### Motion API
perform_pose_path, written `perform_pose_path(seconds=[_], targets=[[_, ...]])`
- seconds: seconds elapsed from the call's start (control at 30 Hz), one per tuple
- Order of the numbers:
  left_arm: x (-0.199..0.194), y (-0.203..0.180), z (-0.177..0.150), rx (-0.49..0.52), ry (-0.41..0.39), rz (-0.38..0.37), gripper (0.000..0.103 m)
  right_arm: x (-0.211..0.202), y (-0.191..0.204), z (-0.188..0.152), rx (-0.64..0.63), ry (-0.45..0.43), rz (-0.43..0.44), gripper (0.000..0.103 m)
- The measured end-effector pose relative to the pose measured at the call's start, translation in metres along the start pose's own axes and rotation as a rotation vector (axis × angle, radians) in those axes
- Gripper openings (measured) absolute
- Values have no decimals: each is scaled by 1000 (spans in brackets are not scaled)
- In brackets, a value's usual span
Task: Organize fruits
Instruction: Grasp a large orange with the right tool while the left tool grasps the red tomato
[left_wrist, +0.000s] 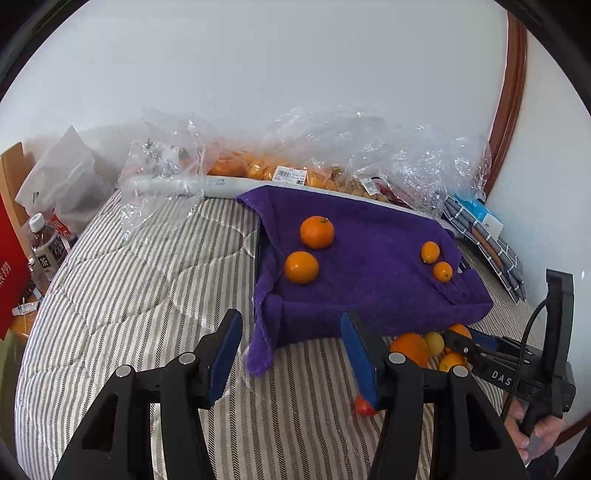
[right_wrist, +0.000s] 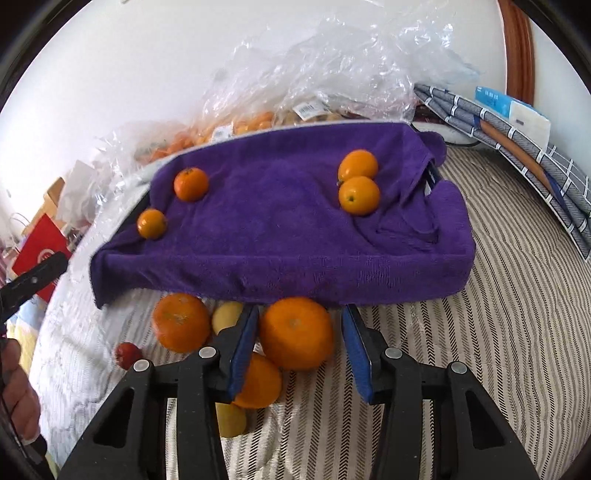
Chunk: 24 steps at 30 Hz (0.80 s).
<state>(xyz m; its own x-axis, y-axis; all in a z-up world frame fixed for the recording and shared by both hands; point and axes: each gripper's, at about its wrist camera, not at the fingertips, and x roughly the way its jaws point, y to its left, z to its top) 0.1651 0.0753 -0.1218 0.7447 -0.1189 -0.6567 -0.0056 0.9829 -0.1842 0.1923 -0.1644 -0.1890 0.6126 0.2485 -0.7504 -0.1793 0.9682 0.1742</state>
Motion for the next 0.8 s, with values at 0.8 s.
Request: perform_pose_path(seconds=[0.8], targets=[[30, -44, -54, 49, 173, -190, 35, -40, -37, -34, 27, -21, -85, 41]])
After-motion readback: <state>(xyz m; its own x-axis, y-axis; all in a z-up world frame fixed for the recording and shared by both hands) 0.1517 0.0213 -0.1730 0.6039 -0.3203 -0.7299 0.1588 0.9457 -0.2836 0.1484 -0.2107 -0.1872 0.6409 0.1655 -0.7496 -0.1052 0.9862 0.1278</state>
